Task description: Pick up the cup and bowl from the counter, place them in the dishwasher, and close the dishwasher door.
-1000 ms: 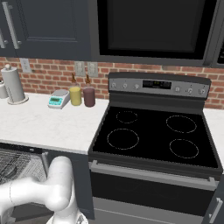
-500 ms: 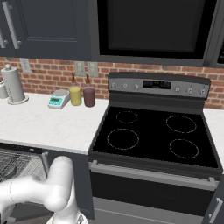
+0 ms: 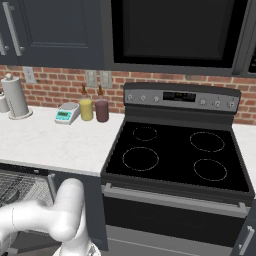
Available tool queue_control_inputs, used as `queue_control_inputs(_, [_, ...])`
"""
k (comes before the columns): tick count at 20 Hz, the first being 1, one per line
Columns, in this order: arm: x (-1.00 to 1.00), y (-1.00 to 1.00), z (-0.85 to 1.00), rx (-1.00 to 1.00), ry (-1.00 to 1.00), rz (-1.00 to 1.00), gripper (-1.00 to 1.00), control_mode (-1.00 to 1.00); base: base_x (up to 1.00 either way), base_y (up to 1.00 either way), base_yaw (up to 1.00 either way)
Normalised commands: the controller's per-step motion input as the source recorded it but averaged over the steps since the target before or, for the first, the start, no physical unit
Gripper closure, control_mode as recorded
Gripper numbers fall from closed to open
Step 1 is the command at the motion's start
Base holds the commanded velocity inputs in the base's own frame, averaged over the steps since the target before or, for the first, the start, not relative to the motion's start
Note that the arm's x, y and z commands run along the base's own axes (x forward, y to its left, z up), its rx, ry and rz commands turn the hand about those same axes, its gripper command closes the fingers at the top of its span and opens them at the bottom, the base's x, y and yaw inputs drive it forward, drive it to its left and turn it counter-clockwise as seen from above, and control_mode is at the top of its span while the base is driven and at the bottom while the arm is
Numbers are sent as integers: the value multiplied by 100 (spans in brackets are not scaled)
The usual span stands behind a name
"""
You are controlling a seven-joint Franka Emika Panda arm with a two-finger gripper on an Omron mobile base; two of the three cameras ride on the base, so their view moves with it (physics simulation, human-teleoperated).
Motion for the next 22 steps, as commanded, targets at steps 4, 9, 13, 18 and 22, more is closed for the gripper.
queue_control_inputs(4, [-1, 22, -52, 0, 16, 0, -100, -100, 0, 0, 0])
queue_control_inputs(9, [0, 8, -76, -5, 26, 0, -100, -100, 0, 0, 0])
queue_control_inputs(13, [0, 14, -76, -5, 13, 0, -100, -100, 0, 0, 0])
queue_control_inputs(18, [3, 18, -33, -3, -3, 0, -100, -100, 0, 0, 0])
queue_control_inputs(22, [26, 0, -32, -5, -8, 0, -100, -100, 0, 0, 0])
